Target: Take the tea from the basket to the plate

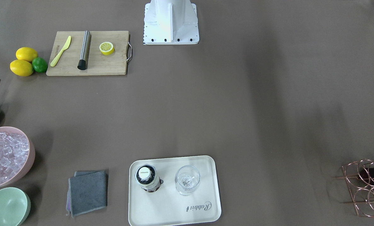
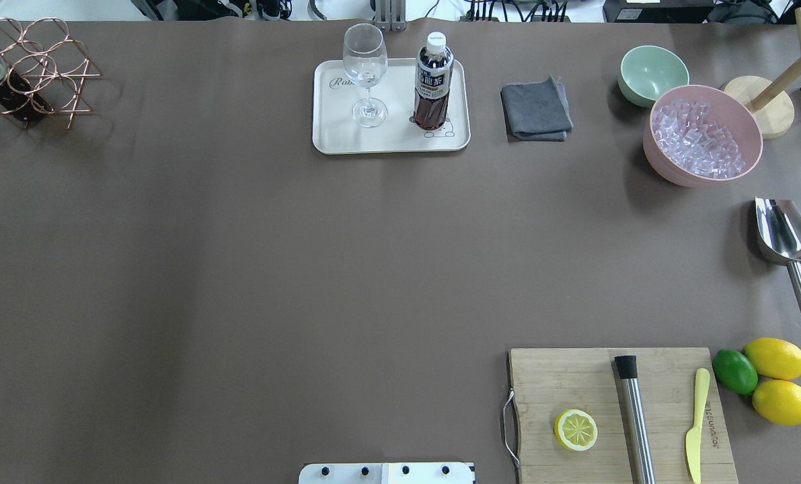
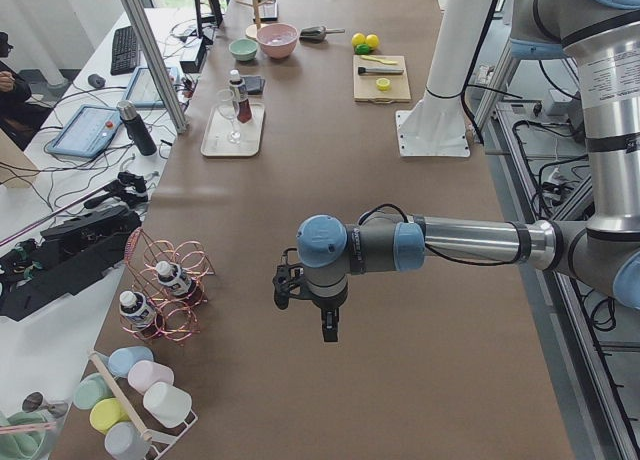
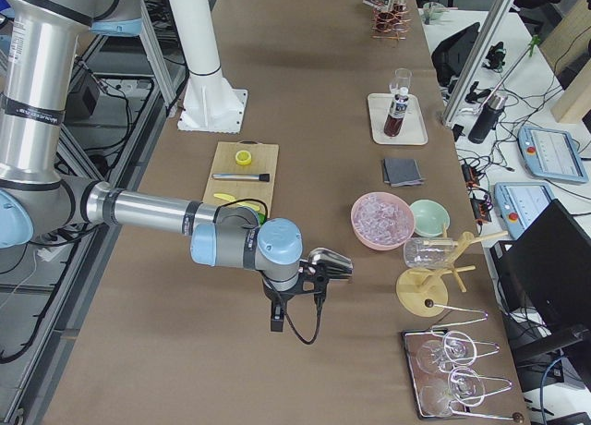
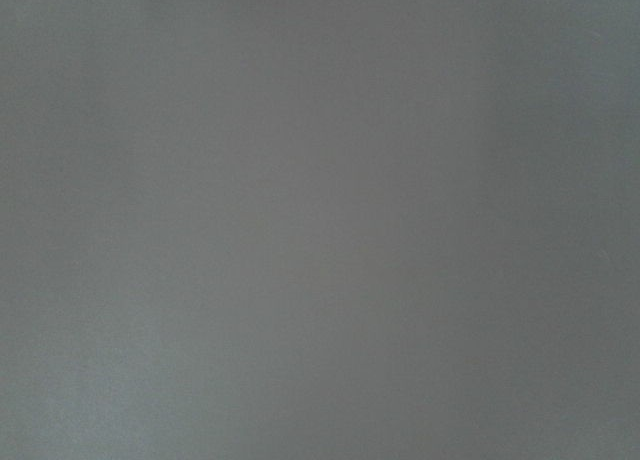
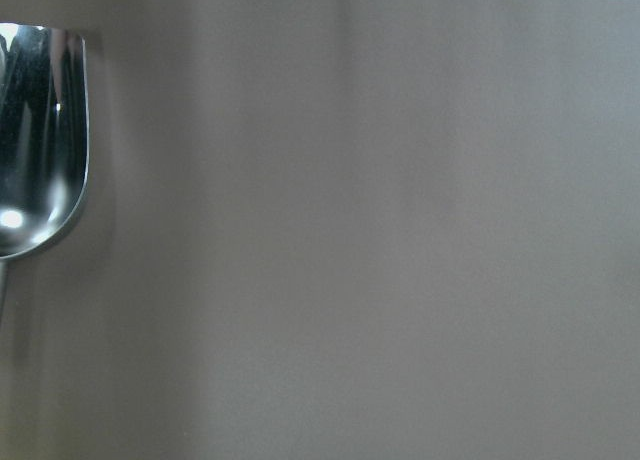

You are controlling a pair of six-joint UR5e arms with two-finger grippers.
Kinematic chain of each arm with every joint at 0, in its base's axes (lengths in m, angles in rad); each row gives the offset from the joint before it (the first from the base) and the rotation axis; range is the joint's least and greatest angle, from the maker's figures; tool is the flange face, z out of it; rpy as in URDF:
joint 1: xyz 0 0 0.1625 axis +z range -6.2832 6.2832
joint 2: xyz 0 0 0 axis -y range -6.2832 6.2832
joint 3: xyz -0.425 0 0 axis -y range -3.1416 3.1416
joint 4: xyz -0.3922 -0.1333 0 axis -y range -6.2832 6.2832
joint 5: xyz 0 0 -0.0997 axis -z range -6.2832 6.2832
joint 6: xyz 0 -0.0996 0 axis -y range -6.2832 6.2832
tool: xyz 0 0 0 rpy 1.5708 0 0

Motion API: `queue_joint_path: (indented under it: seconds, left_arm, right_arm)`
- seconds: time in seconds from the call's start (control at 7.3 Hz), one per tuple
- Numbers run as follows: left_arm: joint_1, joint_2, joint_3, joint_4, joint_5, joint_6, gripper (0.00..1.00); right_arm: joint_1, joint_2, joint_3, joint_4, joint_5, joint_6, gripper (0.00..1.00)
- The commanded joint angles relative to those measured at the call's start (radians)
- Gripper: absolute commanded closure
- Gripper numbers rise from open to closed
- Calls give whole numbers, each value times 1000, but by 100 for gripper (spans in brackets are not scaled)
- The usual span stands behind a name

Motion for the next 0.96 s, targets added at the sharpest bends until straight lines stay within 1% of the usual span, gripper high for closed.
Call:
queue_joint_path:
  seconds: [0.0, 0.82]
  left_arm:
    - [-6, -17, 12, 7, 9, 8, 3]
    - [-7, -23, 18, 8, 15, 5, 2]
  right_arm:
    - [0, 1, -2, 1, 0, 0, 0]
    - [0, 1, -11, 0, 0, 0, 0]
